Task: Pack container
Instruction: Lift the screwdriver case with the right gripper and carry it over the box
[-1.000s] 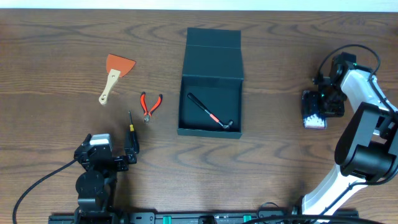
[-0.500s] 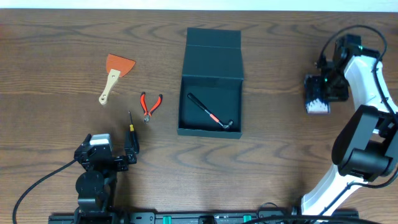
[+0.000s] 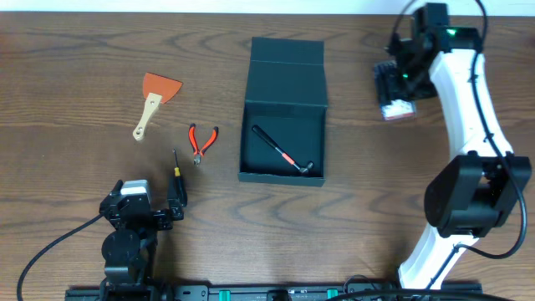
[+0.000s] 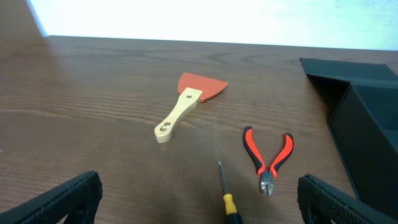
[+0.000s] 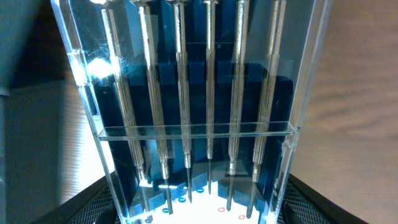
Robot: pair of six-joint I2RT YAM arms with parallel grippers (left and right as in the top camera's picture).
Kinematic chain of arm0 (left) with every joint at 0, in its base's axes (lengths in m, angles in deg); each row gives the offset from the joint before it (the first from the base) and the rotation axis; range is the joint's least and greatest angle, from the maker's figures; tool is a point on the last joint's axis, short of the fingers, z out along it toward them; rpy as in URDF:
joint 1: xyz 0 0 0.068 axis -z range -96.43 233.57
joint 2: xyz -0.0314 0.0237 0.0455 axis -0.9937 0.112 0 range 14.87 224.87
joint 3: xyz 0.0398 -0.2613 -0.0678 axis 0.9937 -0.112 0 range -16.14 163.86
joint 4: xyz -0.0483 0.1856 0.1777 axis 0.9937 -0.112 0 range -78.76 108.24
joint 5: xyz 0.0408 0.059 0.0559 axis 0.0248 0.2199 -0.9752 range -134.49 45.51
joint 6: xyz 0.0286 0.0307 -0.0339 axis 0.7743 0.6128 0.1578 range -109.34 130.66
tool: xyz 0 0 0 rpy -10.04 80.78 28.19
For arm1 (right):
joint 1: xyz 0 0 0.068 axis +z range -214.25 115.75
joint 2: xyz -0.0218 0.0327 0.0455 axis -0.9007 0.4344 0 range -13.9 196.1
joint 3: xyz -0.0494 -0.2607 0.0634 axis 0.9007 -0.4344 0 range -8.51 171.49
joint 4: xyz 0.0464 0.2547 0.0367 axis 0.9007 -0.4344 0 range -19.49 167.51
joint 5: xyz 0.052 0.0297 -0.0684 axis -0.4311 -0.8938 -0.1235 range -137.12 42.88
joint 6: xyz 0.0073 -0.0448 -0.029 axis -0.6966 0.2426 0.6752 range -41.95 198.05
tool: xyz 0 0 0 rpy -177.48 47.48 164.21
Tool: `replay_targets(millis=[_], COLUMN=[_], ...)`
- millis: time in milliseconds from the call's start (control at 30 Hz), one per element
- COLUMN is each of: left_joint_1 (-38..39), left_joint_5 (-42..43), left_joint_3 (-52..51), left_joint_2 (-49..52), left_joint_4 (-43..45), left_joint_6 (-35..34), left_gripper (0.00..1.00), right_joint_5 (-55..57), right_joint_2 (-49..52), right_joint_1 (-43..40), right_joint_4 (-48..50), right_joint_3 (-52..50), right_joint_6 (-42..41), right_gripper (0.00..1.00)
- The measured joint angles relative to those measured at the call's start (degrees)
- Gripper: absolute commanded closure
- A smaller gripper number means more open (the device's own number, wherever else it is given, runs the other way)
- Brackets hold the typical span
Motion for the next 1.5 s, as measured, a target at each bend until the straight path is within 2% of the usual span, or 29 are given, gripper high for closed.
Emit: replay_targets(millis=[600,867,1167,1367,1500], left_joint_1=[0.0,0.0,0.0,0.0,0.0], left_joint_5=[0.0,0.0,0.0,0.0,0.0], left_joint_3=[0.0,0.0,0.0,0.0,0.0], left_joint_2=[0.0,0.0,0.0,0.0,0.0], left_joint_4=[0.0,0.0,0.0,0.0,0.0], left_joint_6=[0.0,0.0,0.0,0.0,0.0], left_gripper=[0.02,0.01,0.02,0.01,0.02], right_joint_5=[-3.4,-3.6,-3.3,-3.1,-1.8], right_joint_2=[0.0,0.0,0.0,0.0,0.0], right_joint_1=[23.3,30.3,31.6,31.5,31.5], right_joint_4=[-0.8,-0.9,-2.9,-2.8,-0.4], right_joint_3=[2.1,2.1,2.1,1.7,-1.6], right_joint_6=[-0.5,-0.5,1.6,5.7,8.9], right_gripper=[0.34,0.34,0.33,0.32,0.28])
